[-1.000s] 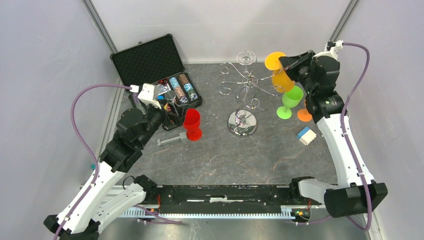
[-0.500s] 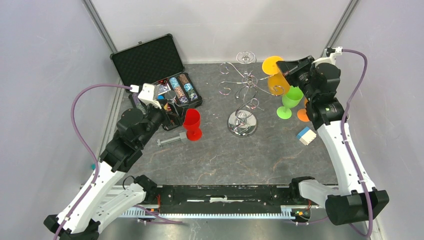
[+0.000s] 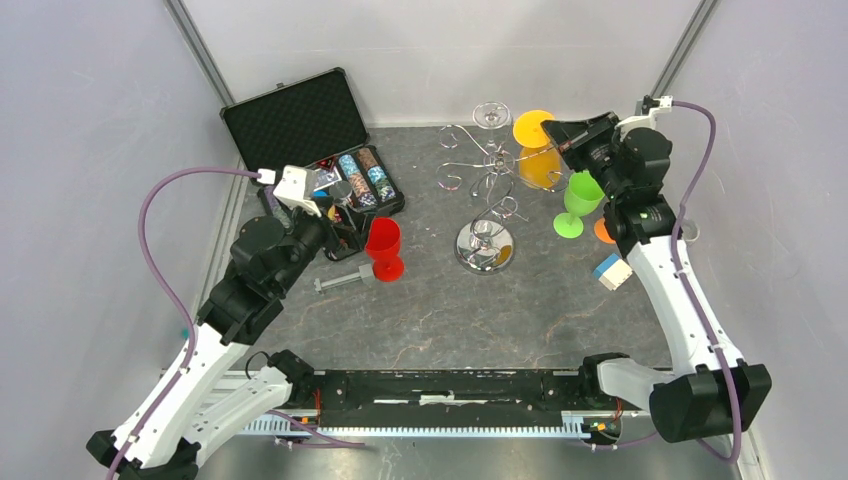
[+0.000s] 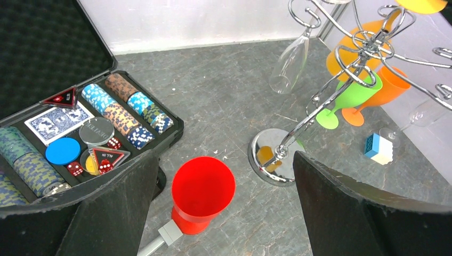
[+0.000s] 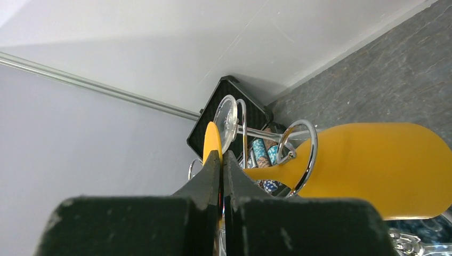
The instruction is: Take the wine glass off the wine glass rack
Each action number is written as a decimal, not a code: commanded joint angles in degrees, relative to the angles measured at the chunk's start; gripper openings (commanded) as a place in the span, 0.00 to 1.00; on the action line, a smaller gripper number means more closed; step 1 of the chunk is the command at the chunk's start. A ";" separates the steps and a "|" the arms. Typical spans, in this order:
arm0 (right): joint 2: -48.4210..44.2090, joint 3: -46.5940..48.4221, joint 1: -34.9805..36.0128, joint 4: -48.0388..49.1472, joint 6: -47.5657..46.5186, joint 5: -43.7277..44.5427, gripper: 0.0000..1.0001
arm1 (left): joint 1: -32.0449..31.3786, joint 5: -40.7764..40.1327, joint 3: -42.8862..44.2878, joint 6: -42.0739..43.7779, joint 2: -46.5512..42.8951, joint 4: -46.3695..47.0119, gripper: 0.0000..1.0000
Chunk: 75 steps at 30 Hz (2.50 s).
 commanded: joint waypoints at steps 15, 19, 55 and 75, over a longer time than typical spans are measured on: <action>3.48 -0.44 -0.10 17.12 -1.72 4.86 0.00 | 0.17 -0.06 3.02 2.07 -1.13 0.21 1.00; 3.59 -0.50 -0.08 20.84 -2.80 6.48 0.00 | 0.16 -0.06 3.22 1.81 -1.26 0.02 1.00; -12.92 -2.67 -0.06 42.57 19.62 -17.98 0.00 | 0.18 33.21 14.19 -33.66 18.88 23.73 1.00; -18.64 -6.93 -0.08 42.30 28.82 -21.70 0.00 | 0.67 47.62 21.91 -74.10 40.88 67.84 0.80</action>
